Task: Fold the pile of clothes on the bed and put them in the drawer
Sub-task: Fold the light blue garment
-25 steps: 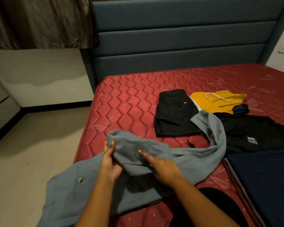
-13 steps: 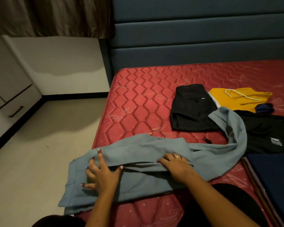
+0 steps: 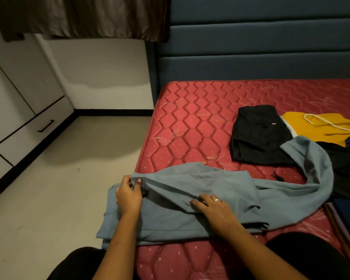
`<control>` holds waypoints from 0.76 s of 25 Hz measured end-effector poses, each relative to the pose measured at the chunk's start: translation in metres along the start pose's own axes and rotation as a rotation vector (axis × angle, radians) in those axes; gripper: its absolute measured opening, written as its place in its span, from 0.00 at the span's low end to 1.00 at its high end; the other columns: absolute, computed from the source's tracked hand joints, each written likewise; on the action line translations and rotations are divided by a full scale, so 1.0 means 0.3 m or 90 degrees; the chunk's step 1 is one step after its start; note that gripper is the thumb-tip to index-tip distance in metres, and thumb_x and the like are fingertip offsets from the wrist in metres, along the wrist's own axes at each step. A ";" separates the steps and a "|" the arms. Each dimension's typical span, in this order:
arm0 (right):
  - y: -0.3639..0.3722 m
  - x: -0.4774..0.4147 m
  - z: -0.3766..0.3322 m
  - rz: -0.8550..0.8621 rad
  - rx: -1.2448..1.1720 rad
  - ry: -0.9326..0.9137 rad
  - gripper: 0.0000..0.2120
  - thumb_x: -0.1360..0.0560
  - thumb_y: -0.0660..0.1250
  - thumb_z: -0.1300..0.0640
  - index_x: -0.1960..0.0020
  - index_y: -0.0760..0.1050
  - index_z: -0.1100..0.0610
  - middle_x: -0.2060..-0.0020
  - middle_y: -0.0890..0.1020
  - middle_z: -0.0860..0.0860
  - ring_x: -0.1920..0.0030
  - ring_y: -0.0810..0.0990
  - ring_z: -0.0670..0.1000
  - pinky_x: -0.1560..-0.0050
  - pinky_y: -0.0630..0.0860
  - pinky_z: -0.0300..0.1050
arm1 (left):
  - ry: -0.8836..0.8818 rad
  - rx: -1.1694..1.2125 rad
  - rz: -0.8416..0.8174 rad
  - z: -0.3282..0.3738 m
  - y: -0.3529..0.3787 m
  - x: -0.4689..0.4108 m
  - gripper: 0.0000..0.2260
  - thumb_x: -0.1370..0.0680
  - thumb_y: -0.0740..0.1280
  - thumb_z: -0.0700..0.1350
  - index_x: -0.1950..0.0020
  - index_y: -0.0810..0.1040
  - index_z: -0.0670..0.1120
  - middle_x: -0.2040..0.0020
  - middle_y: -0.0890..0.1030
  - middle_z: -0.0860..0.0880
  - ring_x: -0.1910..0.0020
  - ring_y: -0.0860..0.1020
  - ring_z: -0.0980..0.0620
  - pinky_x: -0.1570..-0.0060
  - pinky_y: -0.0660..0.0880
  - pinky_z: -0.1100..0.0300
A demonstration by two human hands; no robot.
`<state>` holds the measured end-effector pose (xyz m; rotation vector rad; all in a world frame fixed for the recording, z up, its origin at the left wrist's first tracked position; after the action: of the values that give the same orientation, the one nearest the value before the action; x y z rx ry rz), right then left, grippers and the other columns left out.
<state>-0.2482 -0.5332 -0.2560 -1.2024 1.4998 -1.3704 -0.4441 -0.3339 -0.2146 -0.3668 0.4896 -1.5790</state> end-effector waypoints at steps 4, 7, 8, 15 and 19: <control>-0.025 -0.009 0.037 0.053 -0.136 0.000 0.21 0.28 0.58 0.59 0.37 0.77 0.49 0.40 0.77 0.50 0.45 0.78 0.56 0.44 0.75 0.45 | 0.181 -0.012 0.030 0.136 -0.117 -0.034 0.04 0.23 0.67 0.41 0.56 0.78 0.43 0.67 0.76 0.46 0.66 0.74 0.45 0.65 0.69 0.55; -0.006 0.003 0.020 -0.028 -0.168 -0.039 0.22 0.23 0.56 0.55 0.30 0.70 0.46 0.31 0.72 0.46 0.33 0.70 0.52 0.33 0.59 0.39 | 0.110 -0.045 -0.103 0.046 -0.115 -0.091 0.02 0.23 0.68 0.41 0.54 0.81 0.45 0.64 0.79 0.44 0.62 0.77 0.43 0.63 0.69 0.57; -0.005 0.005 0.005 -0.047 -0.146 -0.042 0.22 0.23 0.54 0.50 0.30 0.69 0.42 0.28 0.68 0.43 0.31 0.66 0.51 0.34 0.59 0.42 | 0.071 -0.098 -0.173 -0.008 -0.096 -0.093 0.06 0.24 0.69 0.42 0.47 0.81 0.45 0.55 0.82 0.44 0.54 0.80 0.42 0.57 0.71 0.57; 0.091 0.041 -0.051 -0.194 -0.048 -0.028 0.36 0.37 0.33 0.23 0.29 0.40 0.27 0.23 0.42 0.38 0.23 0.38 0.49 0.28 0.37 0.60 | 0.085 -0.115 -0.322 -0.161 -0.030 -0.006 0.24 0.27 0.69 0.32 0.37 0.76 0.56 0.34 0.76 0.49 0.34 0.74 0.48 0.38 0.68 0.61; 0.112 0.022 -0.023 -0.211 -0.068 0.017 0.38 0.39 0.29 0.23 0.29 0.38 0.27 0.24 0.41 0.37 0.23 0.35 0.51 0.29 0.34 0.63 | 0.114 -0.029 -0.264 -0.120 -0.076 -0.006 0.27 0.26 0.68 0.31 0.28 0.69 0.44 0.29 0.67 0.51 0.29 0.64 0.53 0.36 0.56 0.71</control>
<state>-0.2614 -0.5383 -0.2880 -1.5601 1.4520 -1.5397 -0.4821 -0.3282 -0.2335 -0.3794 0.6151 -2.0164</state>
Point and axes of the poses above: each hand's wrist, its own x-axis away from the middle knuckle, its own y-axis out of the palm, z = x × y, the point moved 8 cm from there along -x, towards the middle knuckle
